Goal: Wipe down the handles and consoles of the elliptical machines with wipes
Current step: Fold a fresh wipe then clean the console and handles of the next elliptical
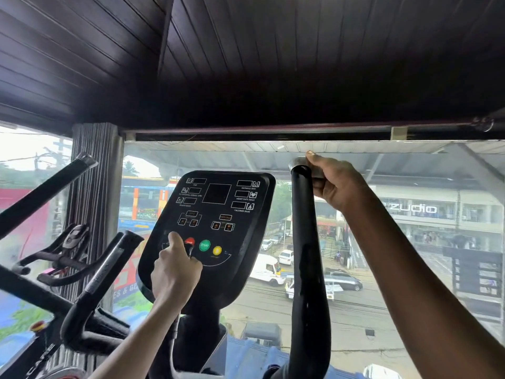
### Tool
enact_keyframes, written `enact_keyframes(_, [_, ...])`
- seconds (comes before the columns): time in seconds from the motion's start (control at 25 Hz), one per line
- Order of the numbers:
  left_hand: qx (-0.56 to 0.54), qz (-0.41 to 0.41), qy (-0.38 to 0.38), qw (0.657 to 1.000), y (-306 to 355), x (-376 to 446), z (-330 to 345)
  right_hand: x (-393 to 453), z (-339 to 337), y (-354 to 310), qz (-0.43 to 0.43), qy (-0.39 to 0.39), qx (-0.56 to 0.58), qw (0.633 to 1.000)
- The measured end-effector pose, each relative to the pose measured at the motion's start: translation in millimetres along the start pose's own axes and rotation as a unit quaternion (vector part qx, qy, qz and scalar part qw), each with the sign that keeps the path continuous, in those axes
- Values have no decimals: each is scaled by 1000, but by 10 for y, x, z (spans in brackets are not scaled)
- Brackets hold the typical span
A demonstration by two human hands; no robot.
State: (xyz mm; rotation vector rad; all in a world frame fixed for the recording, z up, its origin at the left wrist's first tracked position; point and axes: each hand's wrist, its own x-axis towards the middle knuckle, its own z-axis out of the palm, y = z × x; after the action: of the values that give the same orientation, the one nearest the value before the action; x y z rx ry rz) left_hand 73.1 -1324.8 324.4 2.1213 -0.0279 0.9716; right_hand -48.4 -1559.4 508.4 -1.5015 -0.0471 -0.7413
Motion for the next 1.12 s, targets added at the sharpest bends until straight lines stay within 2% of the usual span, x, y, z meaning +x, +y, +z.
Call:
enact_keyframes(0.12, [-2,-1,-3,1000,3,-8,-10,-49,7,-11,50,0,106,993])
enact_keyframes(0.24, [-3,0,-1,1000,13,-18,-18,-155,21,134,27,59,68,996])
enact_keyframes(0.44, [1,-2,-2,1000,41,-45,-51,-281,96,40,23,81,36,996])
enact_keyframes(0.52, [3,-8,-7,1000,55,-46,-72,-286,136,110,-4,114,-8,993])
enact_keyframes(0.68, [-1,-18,-10,1000,58,-50,-64,-338,138,420,-123,143,-130,973])
enact_keyframes(0.8, [-6,-9,-11,1000,56,-56,-68,-368,194,301,-139,171,-155,963])
enact_keyframes(0.88, [-7,-8,-14,1000,52,-57,-73,-467,279,189,-154,187,-213,947])
enact_keyframes(1.04, [0,-14,-12,1000,69,-73,-83,-778,257,282,-252,160,-360,884])
enact_keyframes(1.12, [-1,-17,-12,1000,77,-83,-74,-839,196,345,-250,136,-361,888])
